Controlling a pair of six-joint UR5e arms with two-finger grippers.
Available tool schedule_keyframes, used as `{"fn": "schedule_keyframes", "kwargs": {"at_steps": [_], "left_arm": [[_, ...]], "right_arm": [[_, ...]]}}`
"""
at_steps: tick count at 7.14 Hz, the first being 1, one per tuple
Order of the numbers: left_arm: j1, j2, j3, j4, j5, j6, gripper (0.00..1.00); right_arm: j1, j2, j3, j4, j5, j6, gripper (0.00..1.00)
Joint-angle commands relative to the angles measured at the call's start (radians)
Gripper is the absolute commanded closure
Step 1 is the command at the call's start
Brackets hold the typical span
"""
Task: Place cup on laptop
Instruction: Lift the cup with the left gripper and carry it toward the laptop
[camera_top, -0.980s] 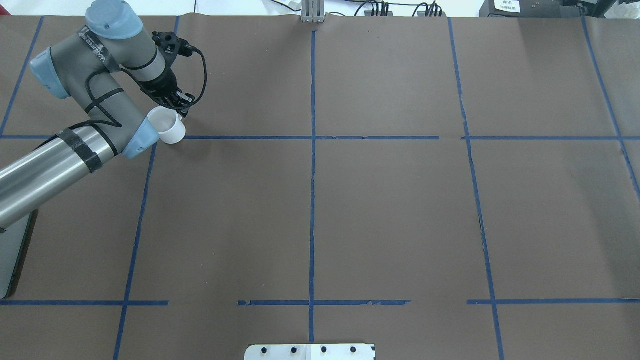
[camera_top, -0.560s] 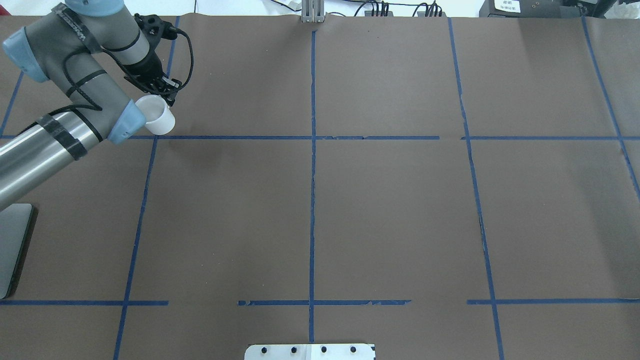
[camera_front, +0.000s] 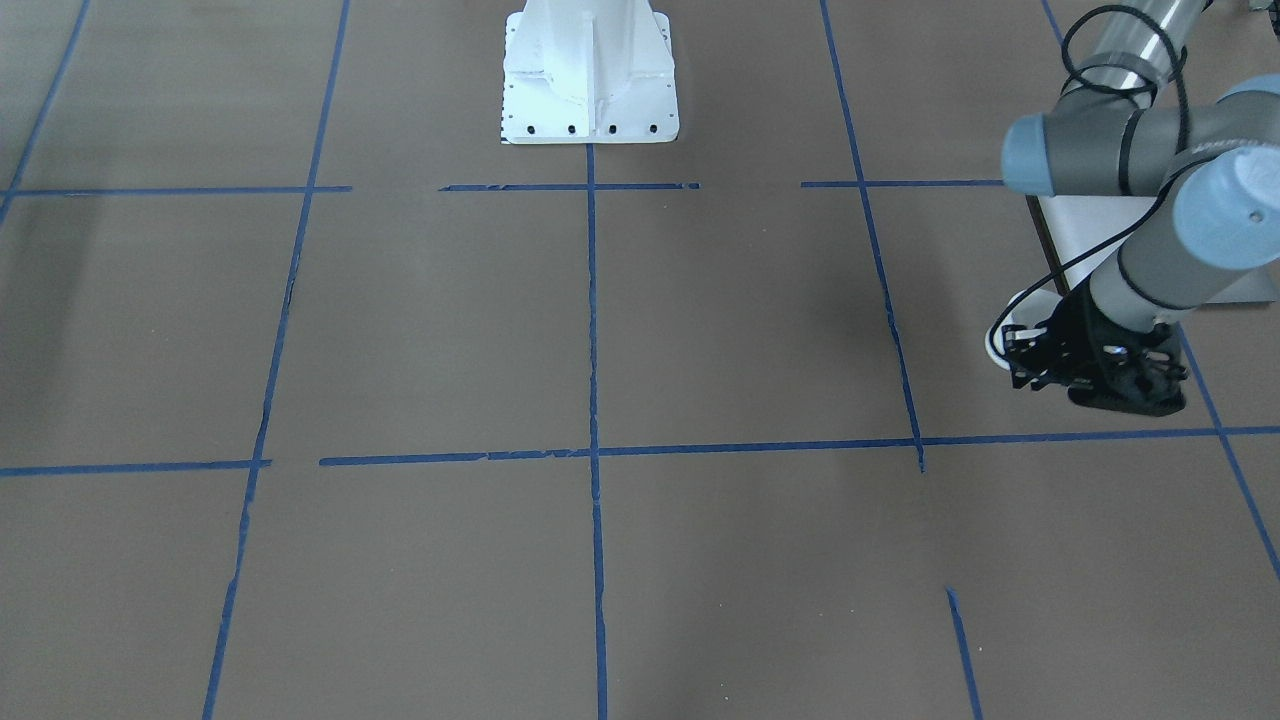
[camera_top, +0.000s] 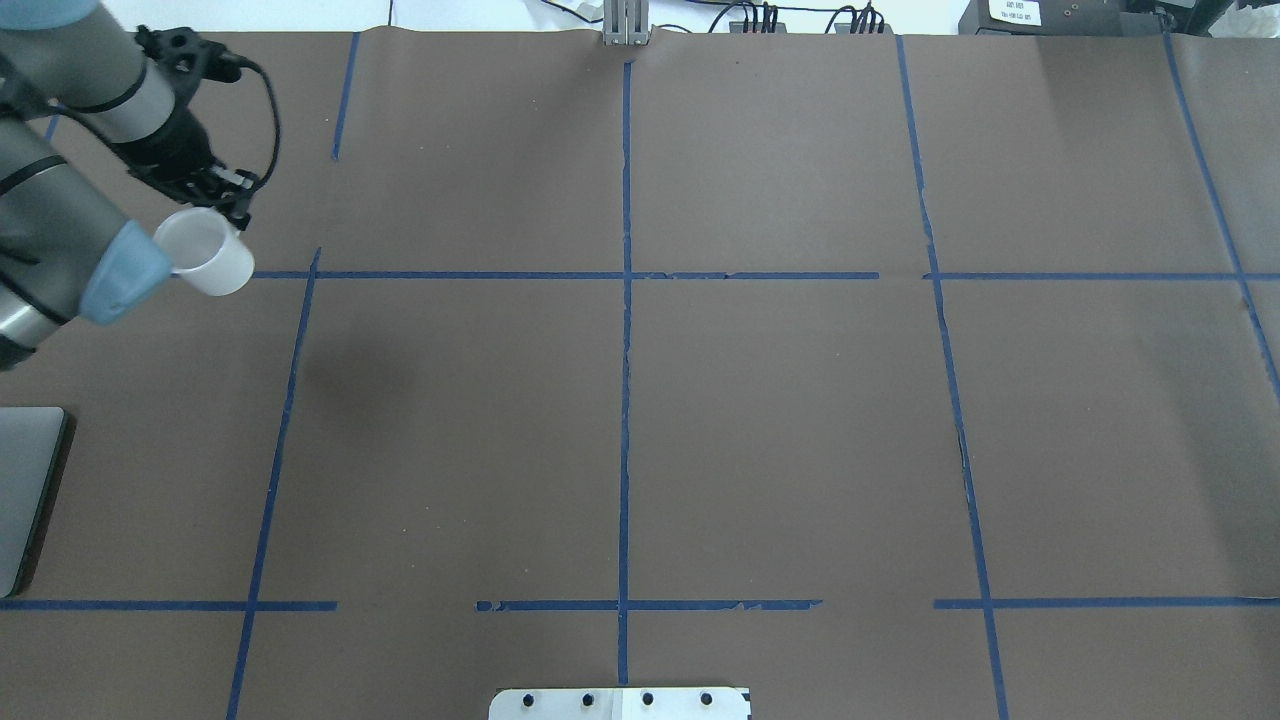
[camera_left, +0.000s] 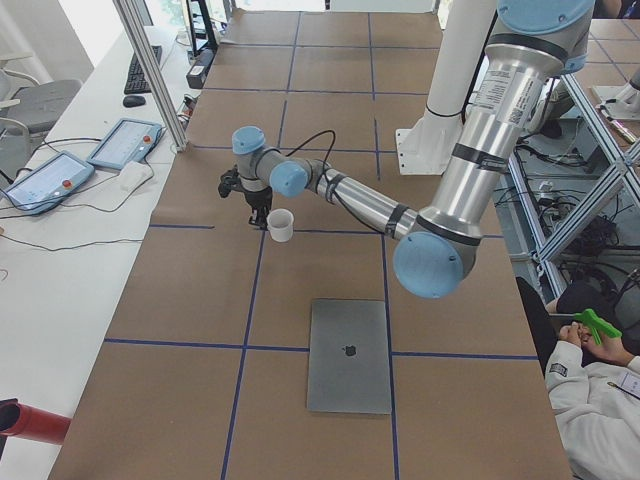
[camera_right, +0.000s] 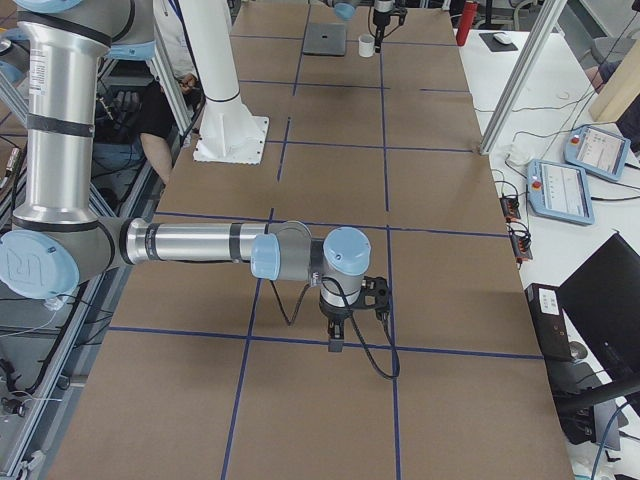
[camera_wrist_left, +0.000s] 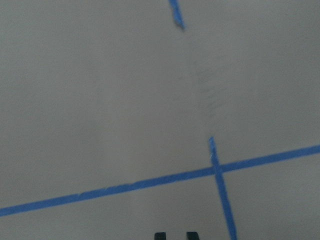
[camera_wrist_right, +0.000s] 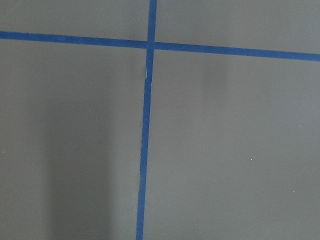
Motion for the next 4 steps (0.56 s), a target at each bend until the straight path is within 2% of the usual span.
{"fn": "schedule_keyframes", "kwargs": {"at_steps": [1, 3, 4], "left_arm": [[-0.086, 0.255, -0.083, -0.114, -0.004, 0.112, 1.00], [-0.103, 0.455, -0.048, -0.327, -0.001, 0.121, 1.00], [-0.102, 0.466, 0.051, -0.453, -0.003, 0.081, 1.00]], "right_arm": [[0.000, 0.000, 0.000, 0.000, -0.001, 0.000, 0.00], [0.000, -0.001, 0.000, -0.001, -0.001, 0.000, 0.00], [0.000, -0.001, 0.000, 0.000, 0.001, 0.000, 0.00]]}}
